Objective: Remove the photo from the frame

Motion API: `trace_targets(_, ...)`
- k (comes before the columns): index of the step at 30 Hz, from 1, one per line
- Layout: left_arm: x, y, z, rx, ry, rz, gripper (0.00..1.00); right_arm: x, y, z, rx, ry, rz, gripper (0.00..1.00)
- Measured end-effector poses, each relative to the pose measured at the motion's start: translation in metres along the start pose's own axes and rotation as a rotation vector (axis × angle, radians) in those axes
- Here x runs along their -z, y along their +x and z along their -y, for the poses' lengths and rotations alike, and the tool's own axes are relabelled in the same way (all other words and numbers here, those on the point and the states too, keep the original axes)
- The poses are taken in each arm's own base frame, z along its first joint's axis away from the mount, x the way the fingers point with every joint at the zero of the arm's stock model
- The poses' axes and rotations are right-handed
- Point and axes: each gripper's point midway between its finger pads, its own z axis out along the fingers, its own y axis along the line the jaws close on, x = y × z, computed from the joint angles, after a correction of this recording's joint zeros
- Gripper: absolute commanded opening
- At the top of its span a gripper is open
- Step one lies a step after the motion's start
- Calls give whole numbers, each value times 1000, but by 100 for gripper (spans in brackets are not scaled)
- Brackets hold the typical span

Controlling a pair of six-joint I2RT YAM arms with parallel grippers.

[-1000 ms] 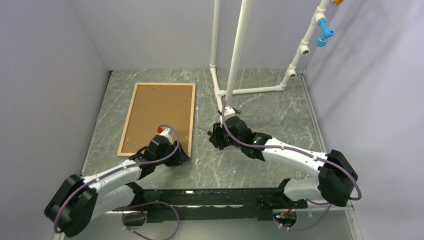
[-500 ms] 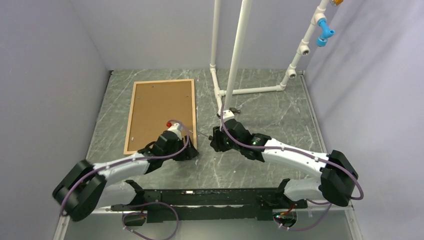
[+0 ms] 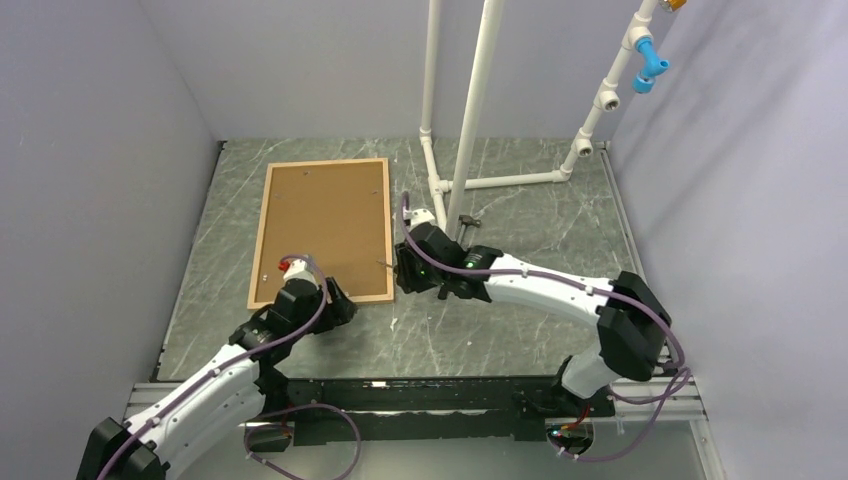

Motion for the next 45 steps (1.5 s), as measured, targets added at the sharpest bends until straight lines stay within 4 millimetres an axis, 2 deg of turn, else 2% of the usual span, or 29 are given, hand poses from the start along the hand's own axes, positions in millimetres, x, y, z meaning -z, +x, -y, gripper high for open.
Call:
trace_targets(5, -5, 17, -27, 38, -94, -50, 72, -15, -17, -6, 8, 44, 2, 0)
trace_targets(13, -14, 14, -20, 44, -77, -52, 71, -31, -3, 5, 28, 125, -66, 0)
trace_targets(20, -16, 13, -17, 45, -63, -51, 71, -34, -3, -1, 62, 165, -72, 0)
trace_targets(27, -14, 12, -16, 45, -59, -48, 71, -28, 2, -9, 71, 189, -95, 0)
trace_targets(45, -11, 15, -18, 45, -60, -59, 71, -27, 5, -4, 39, 200, -123, 0)
